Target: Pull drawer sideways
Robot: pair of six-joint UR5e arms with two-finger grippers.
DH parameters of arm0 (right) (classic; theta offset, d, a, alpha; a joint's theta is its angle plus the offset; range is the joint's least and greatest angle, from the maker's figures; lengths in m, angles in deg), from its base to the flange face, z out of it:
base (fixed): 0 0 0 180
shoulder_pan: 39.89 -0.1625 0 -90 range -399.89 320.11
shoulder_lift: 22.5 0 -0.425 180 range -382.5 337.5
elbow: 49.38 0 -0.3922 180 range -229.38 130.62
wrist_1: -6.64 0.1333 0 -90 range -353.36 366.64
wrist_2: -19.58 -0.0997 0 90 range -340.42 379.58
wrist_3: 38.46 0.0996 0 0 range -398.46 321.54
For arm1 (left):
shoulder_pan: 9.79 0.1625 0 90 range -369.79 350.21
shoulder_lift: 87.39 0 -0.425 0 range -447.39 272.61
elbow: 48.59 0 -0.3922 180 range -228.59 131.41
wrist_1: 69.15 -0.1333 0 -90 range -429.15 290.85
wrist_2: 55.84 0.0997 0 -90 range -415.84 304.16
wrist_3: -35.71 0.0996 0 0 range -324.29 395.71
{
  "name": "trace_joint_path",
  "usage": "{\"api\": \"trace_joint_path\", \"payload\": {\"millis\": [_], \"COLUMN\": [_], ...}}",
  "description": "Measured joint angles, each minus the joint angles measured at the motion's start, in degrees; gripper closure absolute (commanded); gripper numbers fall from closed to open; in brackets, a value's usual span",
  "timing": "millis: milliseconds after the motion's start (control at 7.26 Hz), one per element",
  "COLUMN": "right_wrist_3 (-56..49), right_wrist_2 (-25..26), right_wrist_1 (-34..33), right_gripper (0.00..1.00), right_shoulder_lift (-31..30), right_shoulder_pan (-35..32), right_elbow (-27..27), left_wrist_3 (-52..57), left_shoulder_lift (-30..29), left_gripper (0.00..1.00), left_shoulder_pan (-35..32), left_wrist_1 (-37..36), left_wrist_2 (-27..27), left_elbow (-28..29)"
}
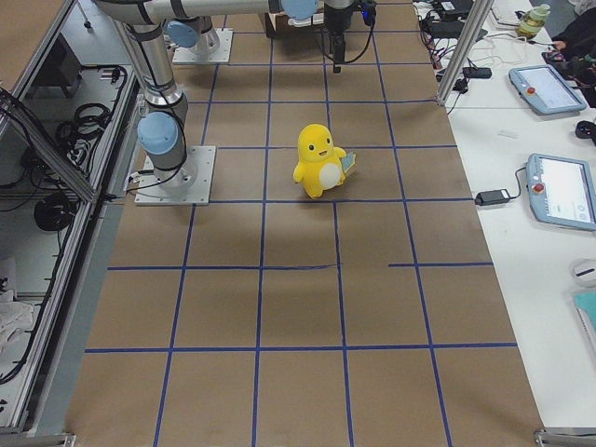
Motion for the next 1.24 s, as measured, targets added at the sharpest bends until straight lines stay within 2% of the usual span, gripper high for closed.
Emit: {"api": "trace_joint_path", "payload": {"millis": [413,826,1239], "right_wrist_3": [0.0,0.0,0.0], "right_wrist_2": [0.0,0.02,0.09], "right_wrist_1": [0.0,0.0,0.0], "right_gripper": [0.0,0.0,0.0], "right_shoulder_lift": [0.0,0.0,0.0], "right_shoulder_pan": [0.0,0.0,0.0], "right_elbow": [0.0,0.0,0.0], "left_wrist_3": [12.45,24.97,28.71], "left_shoulder_lift": [5.62,9.3,10.62], "left_gripper": [0.0,0.0,0.0], "left_shoulder_pan": [5.42,7.47,9.05], "left_wrist_1": [0.02,0.02,-0.05], "left_wrist_2": [-8.05,-9.72,-10.52], "left_elbow": [-0.28,-2.09,-4.07]}}
